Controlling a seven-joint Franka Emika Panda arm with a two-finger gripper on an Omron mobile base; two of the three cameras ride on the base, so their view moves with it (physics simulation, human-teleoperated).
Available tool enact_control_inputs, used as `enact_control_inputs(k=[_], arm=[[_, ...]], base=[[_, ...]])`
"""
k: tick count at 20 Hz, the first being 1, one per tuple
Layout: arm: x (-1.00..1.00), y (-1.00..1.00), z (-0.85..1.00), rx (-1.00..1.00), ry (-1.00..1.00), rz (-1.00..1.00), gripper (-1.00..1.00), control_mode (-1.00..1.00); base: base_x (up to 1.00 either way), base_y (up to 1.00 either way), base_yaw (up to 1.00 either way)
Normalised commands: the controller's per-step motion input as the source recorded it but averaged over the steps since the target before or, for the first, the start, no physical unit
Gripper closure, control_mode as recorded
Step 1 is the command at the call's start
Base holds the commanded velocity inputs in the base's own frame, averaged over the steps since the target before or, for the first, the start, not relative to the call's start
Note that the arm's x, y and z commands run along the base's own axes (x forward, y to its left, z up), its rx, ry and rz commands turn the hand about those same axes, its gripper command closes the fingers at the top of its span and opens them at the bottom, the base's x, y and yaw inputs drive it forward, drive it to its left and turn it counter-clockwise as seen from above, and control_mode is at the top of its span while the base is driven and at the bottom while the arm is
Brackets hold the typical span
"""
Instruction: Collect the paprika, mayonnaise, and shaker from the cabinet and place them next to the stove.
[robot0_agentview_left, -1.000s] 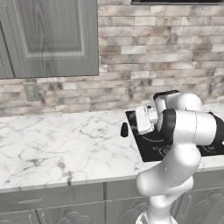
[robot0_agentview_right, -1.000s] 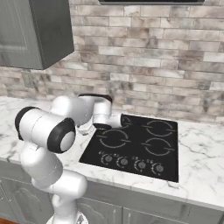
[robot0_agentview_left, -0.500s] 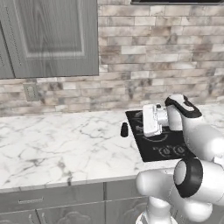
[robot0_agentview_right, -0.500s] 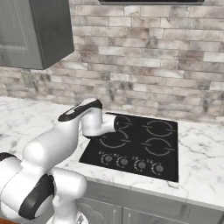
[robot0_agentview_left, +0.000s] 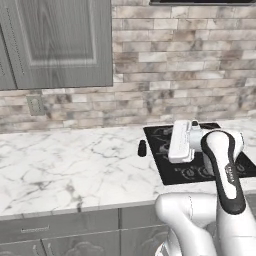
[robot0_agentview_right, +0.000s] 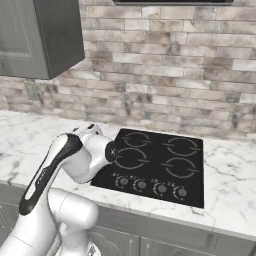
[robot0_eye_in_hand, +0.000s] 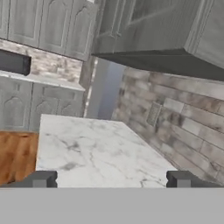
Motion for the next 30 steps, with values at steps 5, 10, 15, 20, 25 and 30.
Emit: enact_control_inputs(k=[5, 10, 15, 20, 25, 30], arm=[[-1.0, 0.21, 0.39, 0.0, 0.08, -0.22, -1.0, -1.0], [-0.98, 0.24, 0.17, -0.01, 0.19, -0.23, -1.0, -1.0], [-0.96, 0.55, -0.14, -0.06, 0.18, -0.26, -1.0, -1.0], [-0.59, 0.64, -0.46, -0.04, 0.11, -0.18, -1.0, -1.0], [-0.02, 0.29, -0.26, -0.05, 0.05, -0.01, -1.0, -1.0], [-0.04, 0.11, -0.11, -0.03, 0.0, 0.0, -1.0, 1.0]], base=[[0.0, 0.0, 0.0], [0.0, 0.0, 0.0], [0.0, 0.0, 0.0], [0.0, 0.0, 0.0], [0.0, 0.0, 0.0], [-0.72, 0.58, 0.05]])
